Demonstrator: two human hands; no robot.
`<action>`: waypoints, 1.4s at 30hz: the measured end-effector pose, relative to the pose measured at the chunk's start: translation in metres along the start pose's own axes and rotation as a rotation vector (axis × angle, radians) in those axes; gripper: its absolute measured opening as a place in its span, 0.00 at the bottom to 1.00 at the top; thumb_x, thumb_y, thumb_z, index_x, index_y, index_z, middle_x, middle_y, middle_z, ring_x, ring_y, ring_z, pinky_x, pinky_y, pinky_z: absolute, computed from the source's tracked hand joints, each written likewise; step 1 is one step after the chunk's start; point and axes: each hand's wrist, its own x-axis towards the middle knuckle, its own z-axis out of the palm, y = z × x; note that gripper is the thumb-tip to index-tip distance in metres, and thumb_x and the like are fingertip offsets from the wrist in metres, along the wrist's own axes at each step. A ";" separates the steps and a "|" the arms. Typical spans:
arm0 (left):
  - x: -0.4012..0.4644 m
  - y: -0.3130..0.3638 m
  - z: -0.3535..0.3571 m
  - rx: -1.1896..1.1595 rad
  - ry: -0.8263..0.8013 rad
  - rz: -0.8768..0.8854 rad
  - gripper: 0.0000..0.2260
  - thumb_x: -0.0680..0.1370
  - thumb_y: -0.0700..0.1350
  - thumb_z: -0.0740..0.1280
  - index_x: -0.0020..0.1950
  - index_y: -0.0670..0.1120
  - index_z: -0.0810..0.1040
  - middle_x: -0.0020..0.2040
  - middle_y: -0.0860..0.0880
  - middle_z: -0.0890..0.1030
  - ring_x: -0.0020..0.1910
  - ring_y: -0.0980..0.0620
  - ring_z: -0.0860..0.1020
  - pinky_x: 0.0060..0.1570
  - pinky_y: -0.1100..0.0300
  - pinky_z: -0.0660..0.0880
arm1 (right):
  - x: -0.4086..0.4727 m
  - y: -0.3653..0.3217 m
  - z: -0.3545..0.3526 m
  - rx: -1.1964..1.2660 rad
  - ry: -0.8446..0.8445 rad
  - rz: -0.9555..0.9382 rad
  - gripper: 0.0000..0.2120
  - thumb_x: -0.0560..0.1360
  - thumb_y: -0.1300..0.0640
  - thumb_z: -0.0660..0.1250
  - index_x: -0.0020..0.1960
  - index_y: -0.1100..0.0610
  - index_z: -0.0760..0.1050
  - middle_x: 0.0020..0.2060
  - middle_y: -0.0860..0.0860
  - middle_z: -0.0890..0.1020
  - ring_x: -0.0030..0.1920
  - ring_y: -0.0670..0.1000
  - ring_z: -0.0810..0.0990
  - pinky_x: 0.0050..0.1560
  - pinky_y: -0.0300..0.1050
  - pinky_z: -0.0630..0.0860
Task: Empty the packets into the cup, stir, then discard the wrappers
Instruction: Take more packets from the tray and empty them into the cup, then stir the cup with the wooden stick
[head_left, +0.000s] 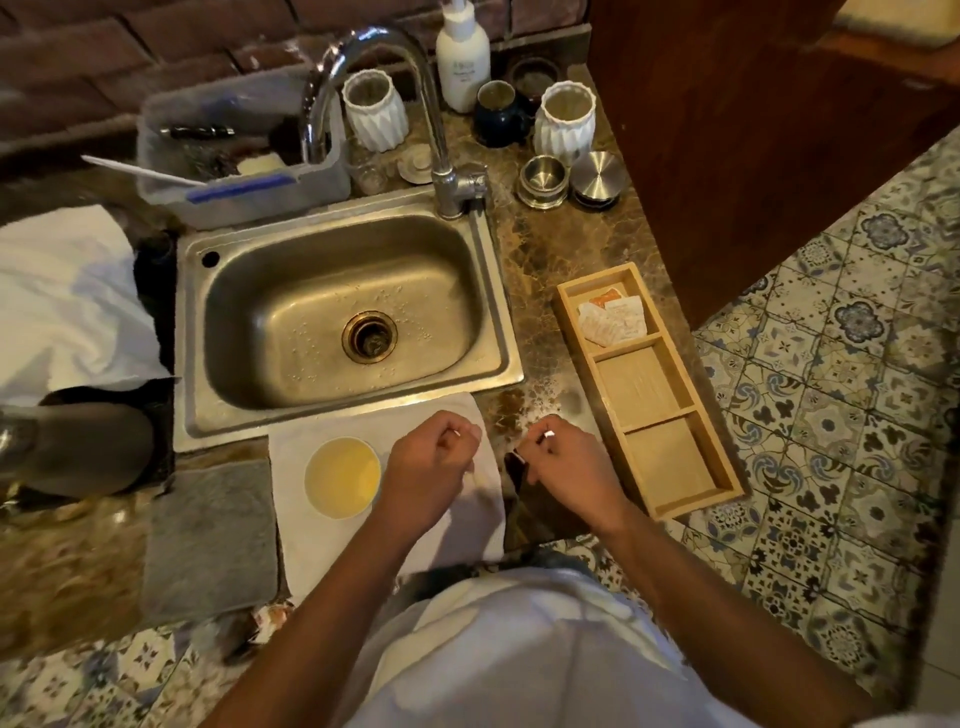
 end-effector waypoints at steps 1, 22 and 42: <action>-0.005 0.000 -0.010 -0.052 0.022 0.013 0.05 0.81 0.46 0.68 0.45 0.51 0.82 0.31 0.54 0.81 0.28 0.61 0.76 0.33 0.59 0.73 | 0.002 -0.003 0.004 -0.032 -0.013 -0.001 0.05 0.79 0.48 0.67 0.50 0.48 0.77 0.35 0.48 0.85 0.37 0.44 0.83 0.36 0.39 0.70; -0.023 -0.109 -0.136 0.140 0.245 0.012 0.12 0.81 0.54 0.68 0.42 0.50 0.79 0.36 0.48 0.81 0.36 0.49 0.79 0.36 0.55 0.73 | 0.009 -0.019 0.085 -0.535 -0.090 0.042 0.22 0.77 0.41 0.67 0.64 0.52 0.70 0.55 0.53 0.83 0.54 0.57 0.83 0.52 0.51 0.81; -0.016 -0.126 -0.136 0.009 0.144 0.053 0.16 0.83 0.50 0.67 0.39 0.43 0.77 0.32 0.46 0.78 0.32 0.51 0.76 0.34 0.53 0.72 | 0.008 -0.048 0.091 -0.687 0.044 0.161 0.10 0.72 0.48 0.65 0.37 0.53 0.78 0.34 0.48 0.81 0.36 0.52 0.80 0.38 0.44 0.79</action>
